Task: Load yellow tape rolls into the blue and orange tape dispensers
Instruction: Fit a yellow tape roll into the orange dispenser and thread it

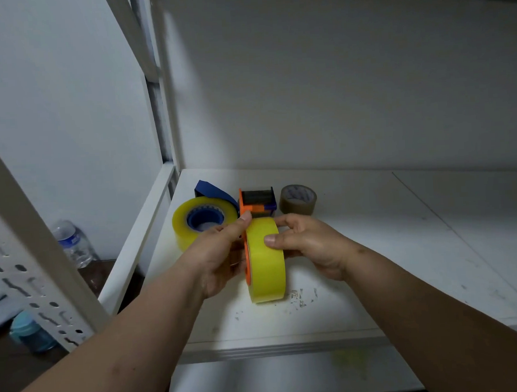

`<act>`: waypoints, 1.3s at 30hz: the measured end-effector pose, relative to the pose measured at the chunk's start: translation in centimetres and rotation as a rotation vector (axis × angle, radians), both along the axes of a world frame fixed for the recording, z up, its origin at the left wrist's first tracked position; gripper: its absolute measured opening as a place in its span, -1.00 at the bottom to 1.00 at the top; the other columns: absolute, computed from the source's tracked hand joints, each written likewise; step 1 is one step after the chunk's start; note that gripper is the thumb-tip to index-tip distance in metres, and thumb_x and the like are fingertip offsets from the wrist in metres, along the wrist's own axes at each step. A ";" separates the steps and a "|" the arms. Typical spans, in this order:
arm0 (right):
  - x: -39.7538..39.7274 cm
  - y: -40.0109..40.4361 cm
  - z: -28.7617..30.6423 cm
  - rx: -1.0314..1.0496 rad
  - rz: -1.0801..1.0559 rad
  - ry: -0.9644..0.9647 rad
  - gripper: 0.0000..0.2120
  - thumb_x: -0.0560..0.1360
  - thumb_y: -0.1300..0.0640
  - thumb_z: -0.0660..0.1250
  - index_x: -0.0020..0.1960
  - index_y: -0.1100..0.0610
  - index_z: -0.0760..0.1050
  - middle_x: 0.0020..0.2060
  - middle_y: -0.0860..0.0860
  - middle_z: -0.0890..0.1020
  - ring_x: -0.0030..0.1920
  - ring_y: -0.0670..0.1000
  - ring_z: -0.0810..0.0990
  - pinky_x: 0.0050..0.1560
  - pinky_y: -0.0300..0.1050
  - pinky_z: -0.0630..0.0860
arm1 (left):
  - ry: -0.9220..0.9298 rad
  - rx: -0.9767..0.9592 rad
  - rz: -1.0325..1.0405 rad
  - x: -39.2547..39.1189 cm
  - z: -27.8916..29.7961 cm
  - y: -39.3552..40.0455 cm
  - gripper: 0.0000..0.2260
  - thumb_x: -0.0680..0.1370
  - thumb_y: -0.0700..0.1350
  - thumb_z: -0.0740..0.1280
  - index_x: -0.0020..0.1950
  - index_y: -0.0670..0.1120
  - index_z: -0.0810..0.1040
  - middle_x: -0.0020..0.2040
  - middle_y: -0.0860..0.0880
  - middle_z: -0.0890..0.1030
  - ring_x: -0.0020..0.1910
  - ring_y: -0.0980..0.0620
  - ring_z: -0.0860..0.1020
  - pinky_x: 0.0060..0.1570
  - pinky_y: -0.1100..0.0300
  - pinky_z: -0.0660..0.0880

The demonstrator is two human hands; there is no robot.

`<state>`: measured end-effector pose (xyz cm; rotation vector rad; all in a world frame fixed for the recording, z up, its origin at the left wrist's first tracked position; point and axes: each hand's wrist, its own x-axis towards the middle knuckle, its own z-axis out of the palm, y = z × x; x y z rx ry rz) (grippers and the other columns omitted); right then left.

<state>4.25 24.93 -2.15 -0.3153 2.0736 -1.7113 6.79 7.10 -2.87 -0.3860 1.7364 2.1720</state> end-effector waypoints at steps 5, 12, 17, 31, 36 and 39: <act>-0.7 -0.4 0.5 0.110 -0.218 0.047 -0.52 0.41 0.05 0.45 0.25 0.23 0.46 0.08 0.17 0.63 0.03 0.15 0.64 0.03 0.08 0.60 | 0.063 -0.157 -0.128 -0.6 0.7 -0.4 -0.48 0.41 -0.08 0.50 0.31 0.01 0.38 0.06 -0.12 0.70 0.03 -0.10 0.63 0.10 0.00 0.44; -0.4 -1.8 0.6 0.893 -0.262 0.447 -0.38 0.33 -0.31 0.32 0.22 0.06 0.37 0.03 0.05 0.58 0.02 0.12 0.56 -0.13 -0.05 0.43 | -0.020 -0.099 -0.153 -0.8 -1.3 0.8 -0.66 0.51 -0.28 0.38 0.26 -0.10 0.46 -0.13 -0.14 0.65 -0.26 -0.05 0.58 -0.02 -0.07 0.62; 0.5 -1.8 -2.3 1.063 -0.044 0.392 -0.46 0.48 -0.28 0.16 0.29 0.05 0.33 0.02 0.04 0.59 0.01 0.11 0.55 -0.10 -0.03 0.45 | 0.016 -0.351 -0.203 -0.5 -2.7 0.8 -0.57 0.48 -0.26 0.41 0.30 -0.03 0.40 -0.01 -0.12 0.63 -0.12 -0.06 0.59 -0.21 0.13 0.60; 0.6 1.1 -1.0 1.256 0.359 0.439 -0.51 0.47 -0.18 0.27 0.31 0.00 0.35 0.24 -0.03 0.50 0.35 0.13 0.35 0.48 0.14 -0.09 | 0.377 -1.068 -0.453 -1.1 -3.4 2.0 -0.22 0.35 0.03 0.52 0.51 0.07 0.26 0.31 -0.04 0.51 0.15 -0.03 0.55 0.09 0.13 0.51; -0.6 1.0 -1.8 1.233 0.222 0.549 -0.50 0.51 -0.16 0.22 0.38 0.01 0.31 0.31 0.02 0.48 0.38 0.15 0.32 0.48 0.15 -0.05 | 0.526 -1.404 -0.340 -2.3 -4.0 2.8 -0.31 0.44 0.18 0.38 0.52 0.14 0.22 0.37 -0.04 0.40 0.31 -0.07 0.43 0.20 -0.01 0.43; -1.8 1.2 -2.0 1.226 0.184 0.646 -0.60 0.51 -0.15 0.20 0.29 -0.01 0.39 0.18 0.00 0.56 0.28 0.10 0.43 0.47 0.19 -0.09 | 0.589 -1.527 -0.364 -3.2 -4.2 3.4 -0.44 0.49 0.16 0.30 0.48 0.21 0.26 0.40 -0.01 0.38 0.34 -0.06 0.40 0.20 -0.04 0.28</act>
